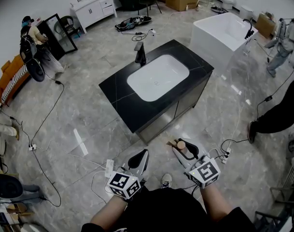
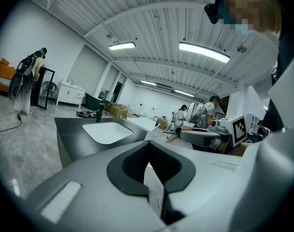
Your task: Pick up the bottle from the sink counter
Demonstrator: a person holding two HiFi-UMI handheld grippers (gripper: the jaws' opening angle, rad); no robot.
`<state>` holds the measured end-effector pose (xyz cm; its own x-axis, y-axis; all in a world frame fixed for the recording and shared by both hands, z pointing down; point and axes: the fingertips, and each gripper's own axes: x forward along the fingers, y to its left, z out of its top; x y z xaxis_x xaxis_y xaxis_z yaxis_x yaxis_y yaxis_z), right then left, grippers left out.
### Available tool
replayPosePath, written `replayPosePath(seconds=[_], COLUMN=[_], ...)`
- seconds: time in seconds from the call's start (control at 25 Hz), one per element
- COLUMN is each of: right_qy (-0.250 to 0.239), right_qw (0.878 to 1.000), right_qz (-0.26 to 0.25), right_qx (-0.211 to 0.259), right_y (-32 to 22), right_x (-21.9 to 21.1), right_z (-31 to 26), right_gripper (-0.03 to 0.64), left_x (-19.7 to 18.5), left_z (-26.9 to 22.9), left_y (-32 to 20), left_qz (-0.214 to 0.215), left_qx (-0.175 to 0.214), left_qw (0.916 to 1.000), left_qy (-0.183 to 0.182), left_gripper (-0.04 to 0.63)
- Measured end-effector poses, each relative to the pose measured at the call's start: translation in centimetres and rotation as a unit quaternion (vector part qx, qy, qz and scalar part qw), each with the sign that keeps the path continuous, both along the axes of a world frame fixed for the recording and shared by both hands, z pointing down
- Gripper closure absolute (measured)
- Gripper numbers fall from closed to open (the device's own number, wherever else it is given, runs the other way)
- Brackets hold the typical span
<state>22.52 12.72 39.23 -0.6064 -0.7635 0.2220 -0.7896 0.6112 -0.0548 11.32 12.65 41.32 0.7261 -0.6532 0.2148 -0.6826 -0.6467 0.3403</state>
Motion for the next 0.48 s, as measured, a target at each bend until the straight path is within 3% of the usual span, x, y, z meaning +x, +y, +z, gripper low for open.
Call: replayPosePath(seconds=[0.48], right_qy=[-0.003], right_qw=[1.000], right_qz=[0.002], right_qx=[0.006], right_y=[-0.07], right_x=[0.06], right_z=[0.19], right_gripper=[0.479], left_x=[-0.33], left_z=[-0.06], left_y=[0.20], left_qz=[0.002], left_qx=[0.000], left_qw=[1.0000], left_qy=[-0.004], left_gripper=[0.592])
